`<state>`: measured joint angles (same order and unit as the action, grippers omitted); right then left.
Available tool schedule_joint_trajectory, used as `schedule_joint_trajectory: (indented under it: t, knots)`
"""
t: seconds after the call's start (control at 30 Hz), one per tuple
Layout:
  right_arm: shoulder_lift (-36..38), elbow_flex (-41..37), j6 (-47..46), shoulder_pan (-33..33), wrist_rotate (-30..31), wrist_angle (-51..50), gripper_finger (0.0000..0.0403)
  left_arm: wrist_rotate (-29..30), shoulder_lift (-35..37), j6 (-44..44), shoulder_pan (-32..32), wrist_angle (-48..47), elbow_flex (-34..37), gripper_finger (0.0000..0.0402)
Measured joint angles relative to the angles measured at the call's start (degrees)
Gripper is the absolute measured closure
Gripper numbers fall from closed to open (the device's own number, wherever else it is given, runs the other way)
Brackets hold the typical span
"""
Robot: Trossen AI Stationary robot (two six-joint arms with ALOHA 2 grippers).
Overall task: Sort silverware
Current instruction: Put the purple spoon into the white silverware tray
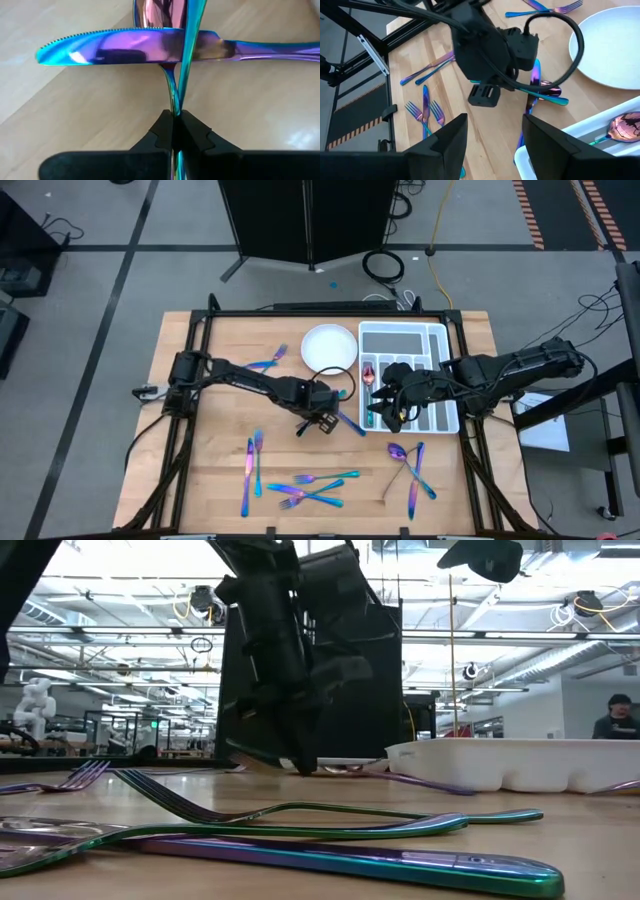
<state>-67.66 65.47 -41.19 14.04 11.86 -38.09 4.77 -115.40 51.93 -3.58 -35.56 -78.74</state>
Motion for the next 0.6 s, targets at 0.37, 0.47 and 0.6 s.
schedule_joint_trajectory:
  t: [0.37, 0.47, 0.6]
  knots:
    - [-0.02, 0.0, -0.13, 0.35, 0.0, 0.0, 0.022, -1.55, -0.67, -3.07, 0.08, 0.55, 0.0, 0.0337]
    - [-0.02, 0.0, -0.13, 0.35, 0.0, 0.0, 0.022, -1.55, -0.67, -3.37, 0.2, 0.47, 0.0, 0.0333]
    - [-0.02, 0.0, -0.14, 0.39, -0.03, -0.03, 0.022, -1.52, -0.67, -4.73, 0.53, 0.51, 0.0, 0.0332]
